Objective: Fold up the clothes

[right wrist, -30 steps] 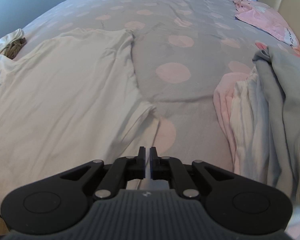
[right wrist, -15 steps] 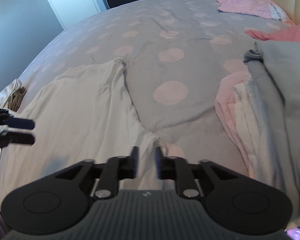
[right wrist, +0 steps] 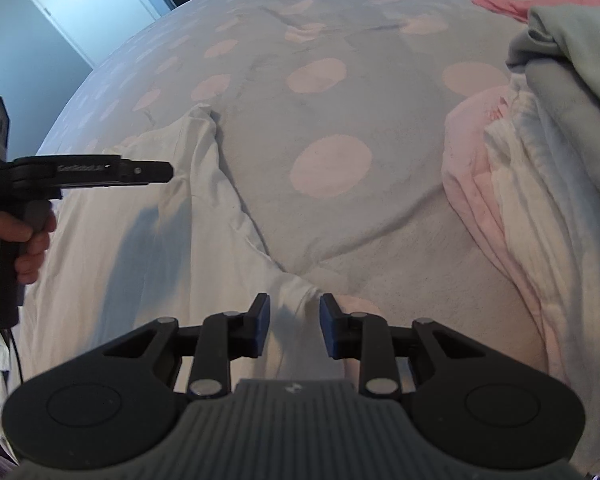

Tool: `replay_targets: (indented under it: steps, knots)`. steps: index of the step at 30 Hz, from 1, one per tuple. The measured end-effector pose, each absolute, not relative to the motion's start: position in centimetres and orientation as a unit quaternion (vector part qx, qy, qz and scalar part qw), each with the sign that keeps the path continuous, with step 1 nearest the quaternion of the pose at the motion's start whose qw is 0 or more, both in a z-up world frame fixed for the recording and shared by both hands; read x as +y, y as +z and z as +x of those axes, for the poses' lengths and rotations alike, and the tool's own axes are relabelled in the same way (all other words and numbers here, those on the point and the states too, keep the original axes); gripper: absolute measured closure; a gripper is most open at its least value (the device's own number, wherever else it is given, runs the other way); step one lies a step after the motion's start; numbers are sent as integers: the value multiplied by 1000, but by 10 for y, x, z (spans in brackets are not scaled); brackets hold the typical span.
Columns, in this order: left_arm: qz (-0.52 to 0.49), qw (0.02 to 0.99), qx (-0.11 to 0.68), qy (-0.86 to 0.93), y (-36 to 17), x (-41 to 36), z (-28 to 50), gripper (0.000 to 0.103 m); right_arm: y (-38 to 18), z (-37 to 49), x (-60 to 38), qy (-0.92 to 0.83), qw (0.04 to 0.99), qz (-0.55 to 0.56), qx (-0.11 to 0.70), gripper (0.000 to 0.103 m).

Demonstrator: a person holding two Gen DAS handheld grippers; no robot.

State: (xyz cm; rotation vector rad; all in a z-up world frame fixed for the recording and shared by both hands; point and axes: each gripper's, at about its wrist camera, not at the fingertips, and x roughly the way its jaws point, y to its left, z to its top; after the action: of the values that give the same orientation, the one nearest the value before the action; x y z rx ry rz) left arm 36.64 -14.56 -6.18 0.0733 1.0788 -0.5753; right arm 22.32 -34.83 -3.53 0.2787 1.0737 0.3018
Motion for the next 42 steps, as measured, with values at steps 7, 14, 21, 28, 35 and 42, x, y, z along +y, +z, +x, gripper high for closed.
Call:
replay_targets:
  steps: [7,14,21,28,35,42]
  knots:
    - [35,813,516,-266,-65,-140,371,93,-37,230,-356,131,827,168,520,71]
    - [29,815,513,-269,-67,-136,372,94,-47,234,-356,123,815,195,532,87]
    - [-4,830,455,-323,-33,-137,384,96,-48,231,-369,90,828,197,518,101]
    - [-34,817,491,-300,-68,-124,400,96,-47,228,-379,60,840,184,506,101]
    - [-94,812,490,-304,-80,-109,399,81,-49,229,-381,63,838,176,513,99]
    - [-84,817,482,-305,-71,-90,354,66,-26,209,-387,80,850,144,501,92]
